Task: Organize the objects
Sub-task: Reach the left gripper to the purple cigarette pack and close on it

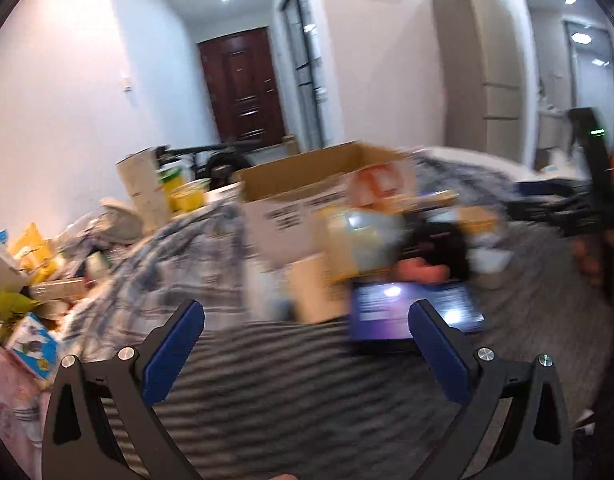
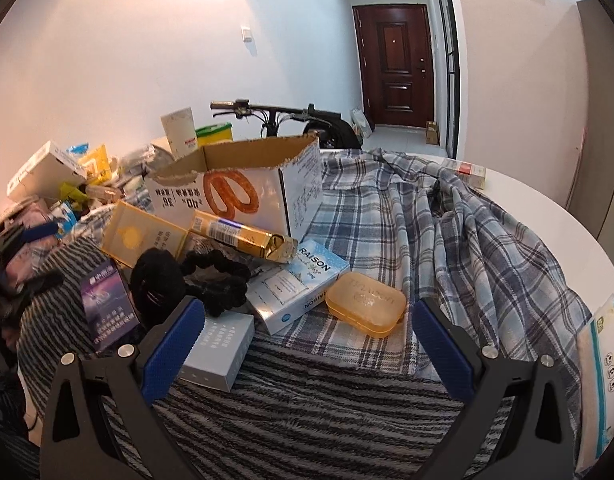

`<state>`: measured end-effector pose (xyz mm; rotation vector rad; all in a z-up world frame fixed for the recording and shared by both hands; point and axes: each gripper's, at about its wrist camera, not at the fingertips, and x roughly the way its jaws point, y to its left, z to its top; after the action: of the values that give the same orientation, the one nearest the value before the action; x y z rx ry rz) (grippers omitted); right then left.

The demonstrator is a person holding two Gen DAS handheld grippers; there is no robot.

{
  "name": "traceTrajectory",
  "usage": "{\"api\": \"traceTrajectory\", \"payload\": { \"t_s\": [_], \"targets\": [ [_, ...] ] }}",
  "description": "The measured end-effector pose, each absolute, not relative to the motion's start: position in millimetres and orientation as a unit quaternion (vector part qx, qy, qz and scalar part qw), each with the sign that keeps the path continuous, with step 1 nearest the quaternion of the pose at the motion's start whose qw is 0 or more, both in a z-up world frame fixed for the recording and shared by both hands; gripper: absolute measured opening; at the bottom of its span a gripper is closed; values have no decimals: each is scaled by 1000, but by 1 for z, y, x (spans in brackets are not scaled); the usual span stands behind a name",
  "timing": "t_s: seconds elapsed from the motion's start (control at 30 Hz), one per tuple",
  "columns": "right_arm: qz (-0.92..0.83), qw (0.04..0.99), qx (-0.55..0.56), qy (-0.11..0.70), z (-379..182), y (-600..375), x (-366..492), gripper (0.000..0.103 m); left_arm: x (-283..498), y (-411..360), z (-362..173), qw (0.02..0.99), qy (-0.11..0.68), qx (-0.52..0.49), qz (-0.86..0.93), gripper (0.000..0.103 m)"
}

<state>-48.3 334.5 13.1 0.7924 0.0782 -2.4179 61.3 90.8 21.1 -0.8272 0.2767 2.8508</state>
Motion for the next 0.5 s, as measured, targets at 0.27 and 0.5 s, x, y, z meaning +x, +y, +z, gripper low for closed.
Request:
{"api": "traceTrajectory", "payload": {
  "t_s": [0.27, 0.5],
  "targets": [
    [-910, 300, 286, 15, 17, 339, -45, 103, 71, 169, -2, 87, 201, -254, 942, 103],
    [-912, 301, 277, 12, 19, 342, -43, 103, 59, 165, -14, 78, 194, -279, 937, 103]
  ]
}}
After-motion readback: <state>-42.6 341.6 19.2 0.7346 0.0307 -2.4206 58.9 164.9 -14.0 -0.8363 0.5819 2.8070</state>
